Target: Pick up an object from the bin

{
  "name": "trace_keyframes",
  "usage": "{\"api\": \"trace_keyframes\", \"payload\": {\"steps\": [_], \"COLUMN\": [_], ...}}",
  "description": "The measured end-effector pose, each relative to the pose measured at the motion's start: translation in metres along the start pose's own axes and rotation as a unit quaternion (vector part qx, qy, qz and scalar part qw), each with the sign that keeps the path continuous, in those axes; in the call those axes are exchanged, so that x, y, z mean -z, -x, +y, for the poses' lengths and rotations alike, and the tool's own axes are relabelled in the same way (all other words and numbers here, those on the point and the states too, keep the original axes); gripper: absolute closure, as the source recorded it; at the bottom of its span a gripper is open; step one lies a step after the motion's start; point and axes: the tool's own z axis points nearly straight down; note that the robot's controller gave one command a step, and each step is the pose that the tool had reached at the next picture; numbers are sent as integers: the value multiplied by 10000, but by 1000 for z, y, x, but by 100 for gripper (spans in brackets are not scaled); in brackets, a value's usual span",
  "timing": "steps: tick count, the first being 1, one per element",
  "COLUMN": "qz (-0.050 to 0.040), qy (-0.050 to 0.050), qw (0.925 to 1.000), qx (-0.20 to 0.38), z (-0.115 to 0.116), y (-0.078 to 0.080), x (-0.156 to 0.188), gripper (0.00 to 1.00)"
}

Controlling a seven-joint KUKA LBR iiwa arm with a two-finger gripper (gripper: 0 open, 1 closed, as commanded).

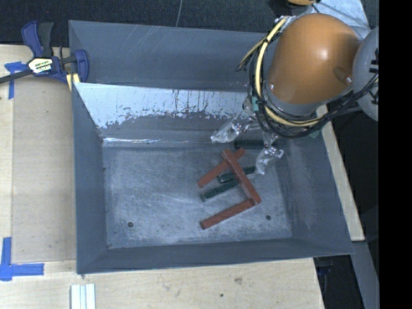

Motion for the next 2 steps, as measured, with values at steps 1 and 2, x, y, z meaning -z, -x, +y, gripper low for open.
{"api": "trace_keyframes", "payload": {"steps": [1, 2], "qz": [1, -12], "qy": [7, 12], "qw": [9999, 10000], "qx": [128, 37], "z": [-12, 2], "y": [9, 5], "x": [-60, -144], "gripper": [0, 100]}}
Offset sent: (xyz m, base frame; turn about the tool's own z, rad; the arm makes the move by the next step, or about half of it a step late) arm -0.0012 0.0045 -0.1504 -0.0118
